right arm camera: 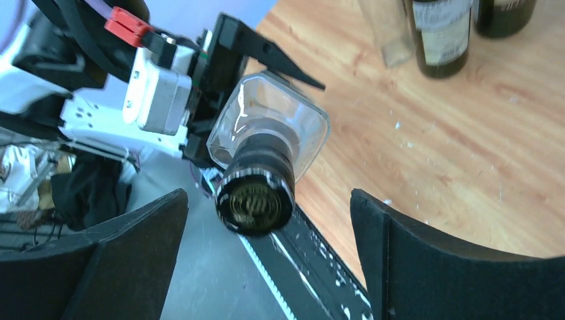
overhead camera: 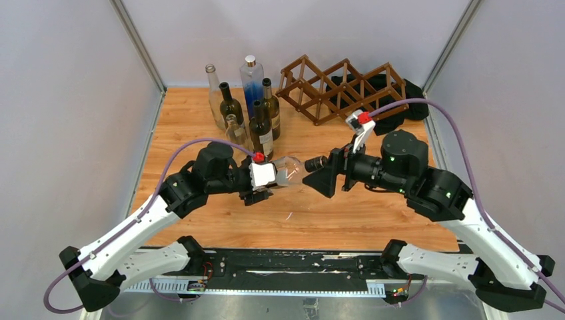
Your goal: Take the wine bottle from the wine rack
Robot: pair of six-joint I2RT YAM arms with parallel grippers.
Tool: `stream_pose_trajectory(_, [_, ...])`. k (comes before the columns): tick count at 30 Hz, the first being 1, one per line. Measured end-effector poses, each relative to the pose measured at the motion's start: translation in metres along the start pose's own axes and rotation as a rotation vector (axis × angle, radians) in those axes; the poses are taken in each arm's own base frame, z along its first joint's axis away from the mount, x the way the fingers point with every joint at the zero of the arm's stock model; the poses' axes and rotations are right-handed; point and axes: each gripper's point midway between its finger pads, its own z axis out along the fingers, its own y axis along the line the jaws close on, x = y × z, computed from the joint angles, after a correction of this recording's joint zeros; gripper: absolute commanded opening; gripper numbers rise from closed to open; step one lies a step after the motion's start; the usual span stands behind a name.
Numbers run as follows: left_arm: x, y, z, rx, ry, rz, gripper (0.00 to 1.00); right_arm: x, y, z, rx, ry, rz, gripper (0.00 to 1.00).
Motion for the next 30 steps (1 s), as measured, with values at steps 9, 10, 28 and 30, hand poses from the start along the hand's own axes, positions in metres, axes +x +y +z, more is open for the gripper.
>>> stream_pose_trajectory(9, [-0.031, -0.007, -0.006, 0.023, -0.097, -0.203, 0.0, -0.046, 0.01, -0.007, -0.012, -0.198, -0.02, 0.76])
stream_pose_trajectory(10, [-0.032, -0.008, -0.007, 0.028, -0.102, -0.221, 0.0, -0.051, 0.012, -0.005, -0.019, -0.216, -0.022, 0.71])
stream_pose_trajectory(28, [-0.055, -0.002, -0.022, -0.02, -0.19, -0.369, 1.0, -0.067, 0.01, 0.053, -0.019, -0.202, -0.043, 0.0])
stream_pose_trajectory(30, [-0.066, 0.002, -0.026, -0.026, -0.224, -0.382, 1.0, -0.054, 0.0, 0.066, 0.017, -0.141, -0.051, 0.0])
